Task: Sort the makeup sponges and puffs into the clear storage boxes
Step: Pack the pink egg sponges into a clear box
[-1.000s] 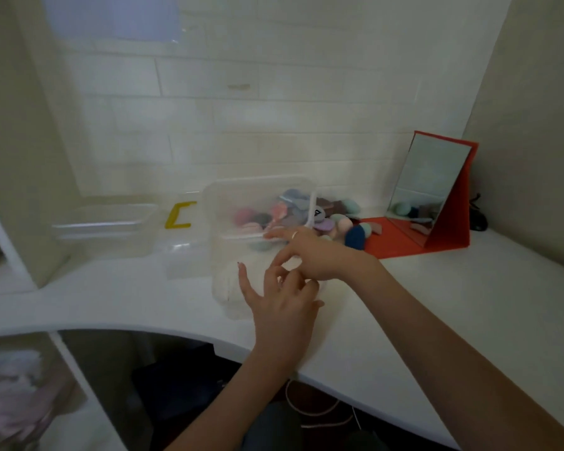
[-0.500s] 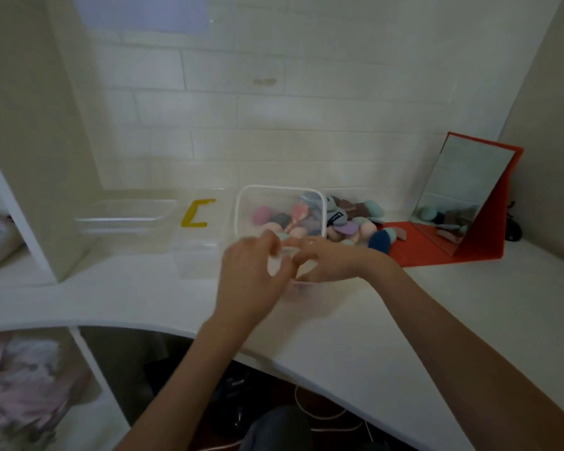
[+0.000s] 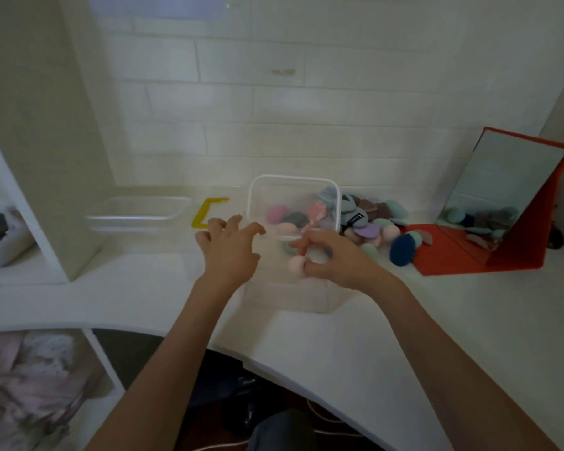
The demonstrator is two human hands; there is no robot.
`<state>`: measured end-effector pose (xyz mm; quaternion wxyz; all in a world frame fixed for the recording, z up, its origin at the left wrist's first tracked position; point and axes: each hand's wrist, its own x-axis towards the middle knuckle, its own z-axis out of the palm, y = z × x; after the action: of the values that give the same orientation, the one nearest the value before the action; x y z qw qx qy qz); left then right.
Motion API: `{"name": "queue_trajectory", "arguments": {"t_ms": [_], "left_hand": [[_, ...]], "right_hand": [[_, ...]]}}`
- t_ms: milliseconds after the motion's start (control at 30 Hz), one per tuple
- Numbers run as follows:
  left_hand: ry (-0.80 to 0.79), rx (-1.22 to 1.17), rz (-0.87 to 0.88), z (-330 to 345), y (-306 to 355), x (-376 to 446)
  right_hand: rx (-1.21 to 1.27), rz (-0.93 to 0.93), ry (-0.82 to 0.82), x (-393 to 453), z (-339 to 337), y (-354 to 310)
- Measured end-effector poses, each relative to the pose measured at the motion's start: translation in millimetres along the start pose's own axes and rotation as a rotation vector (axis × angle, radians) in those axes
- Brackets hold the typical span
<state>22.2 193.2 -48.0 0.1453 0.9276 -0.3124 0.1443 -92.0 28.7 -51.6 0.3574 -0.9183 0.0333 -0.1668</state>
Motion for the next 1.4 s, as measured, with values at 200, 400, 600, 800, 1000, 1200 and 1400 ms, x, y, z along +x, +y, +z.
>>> {"name": "queue_trajectory", "arguments": {"t_ms": [200, 400, 600, 800, 1000, 1200, 1400], "left_hand": [[-0.056, 0.023, -0.12, -1.4, -21.8, 1.8], [-0.096, 0.073, -0.141, -0.8, -20.5, 4.1], [0.098, -0.15, -0.108, -5.0, -28.3, 1.0], [-0.131, -0.203, -0.017, -13.1, -91.8, -9.4], [0.102, -0.151, -0.016, -2.5, -79.0, -9.2], [0.4, -0.31, -0.125, -4.6, -65.6, -6.6], [0.494, -0.419, -0.147, -18.4, -63.7, -1.4]], "right_hand": [[0.1, -0.029, 0.114, 15.7, 16.3, -4.3], [0.179, -0.016, 0.207, 22.9, 20.3, 0.3], [0.189, -0.036, 0.262, 17.4, 20.1, 0.6], [0.054, -0.008, 0.24, 12.7, 10.2, 10.3], [0.006, -0.046, 0.24, 6.5, 6.3, 10.9], [0.037, -0.045, 0.231, 6.5, 7.0, 10.5], [0.098, -0.027, 0.249, 6.9, 11.0, 9.8]]}}
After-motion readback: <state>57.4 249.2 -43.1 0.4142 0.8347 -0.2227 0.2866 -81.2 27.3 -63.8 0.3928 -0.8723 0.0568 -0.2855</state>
